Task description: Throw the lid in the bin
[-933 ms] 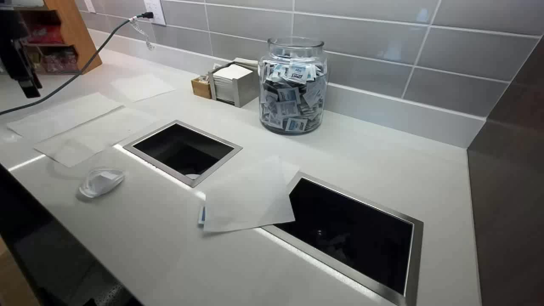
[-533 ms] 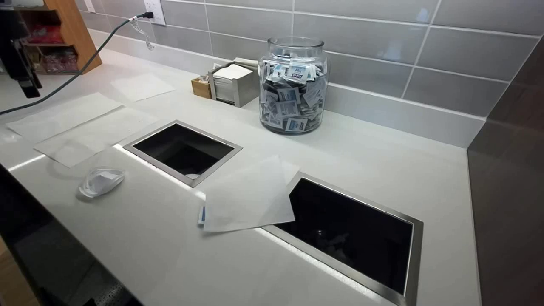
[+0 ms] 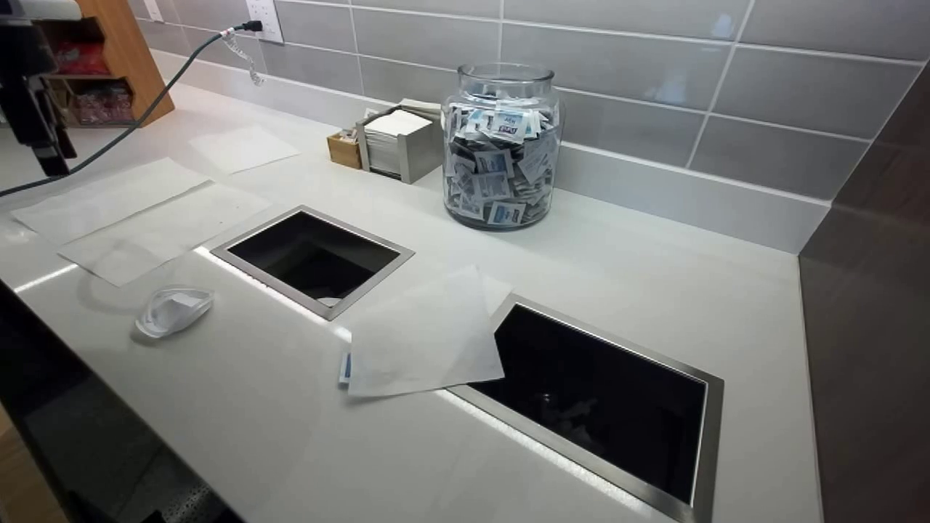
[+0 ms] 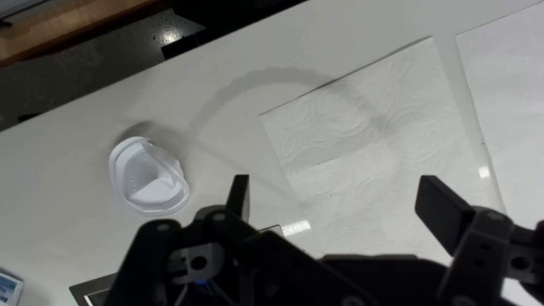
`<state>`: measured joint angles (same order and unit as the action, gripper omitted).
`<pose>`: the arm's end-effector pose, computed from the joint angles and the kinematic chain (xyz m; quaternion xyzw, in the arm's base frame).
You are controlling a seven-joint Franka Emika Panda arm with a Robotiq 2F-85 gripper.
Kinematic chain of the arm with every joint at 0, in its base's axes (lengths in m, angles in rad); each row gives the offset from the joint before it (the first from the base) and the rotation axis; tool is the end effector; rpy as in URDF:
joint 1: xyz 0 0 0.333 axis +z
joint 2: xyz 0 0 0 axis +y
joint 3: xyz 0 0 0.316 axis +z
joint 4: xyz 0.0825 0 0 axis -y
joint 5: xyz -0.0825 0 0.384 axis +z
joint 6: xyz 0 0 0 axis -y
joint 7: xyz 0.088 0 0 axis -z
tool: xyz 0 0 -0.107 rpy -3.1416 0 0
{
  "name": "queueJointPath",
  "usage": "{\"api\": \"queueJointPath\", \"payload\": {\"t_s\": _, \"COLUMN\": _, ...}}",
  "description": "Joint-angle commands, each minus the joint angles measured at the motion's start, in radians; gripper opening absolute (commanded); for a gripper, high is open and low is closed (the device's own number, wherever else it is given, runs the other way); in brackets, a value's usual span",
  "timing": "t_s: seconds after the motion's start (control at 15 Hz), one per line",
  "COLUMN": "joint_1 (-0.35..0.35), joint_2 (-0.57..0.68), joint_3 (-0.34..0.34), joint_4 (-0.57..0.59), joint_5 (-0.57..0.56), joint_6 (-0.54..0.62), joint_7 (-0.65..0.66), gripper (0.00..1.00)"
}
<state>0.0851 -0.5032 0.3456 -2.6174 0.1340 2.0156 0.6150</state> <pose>0.3354 0.1579 0.3955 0.9868 -0.1489 -0.0404 0.0488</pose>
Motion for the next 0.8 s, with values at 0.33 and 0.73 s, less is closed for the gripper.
{"api": "queueJointPath", "payload": {"t_s": 0.33, "joint_1": -0.056, "joint_2": -0.066, "joint_3": -0.081, "joint_4": -0.133, "joint_5": -0.195, "joint_6": 0.044, "joint_7": -0.077, "gripper": 1.00}}
{"api": "queueJointPath", "payload": {"t_s": 0.73, "joint_1": -0.029, "joint_2": -0.054, "joint_3": -0.092, "joint_4": -0.135, "joint_5": -0.126, "joint_6": 0.038, "joint_7": -0.050, "gripper": 1.00}}
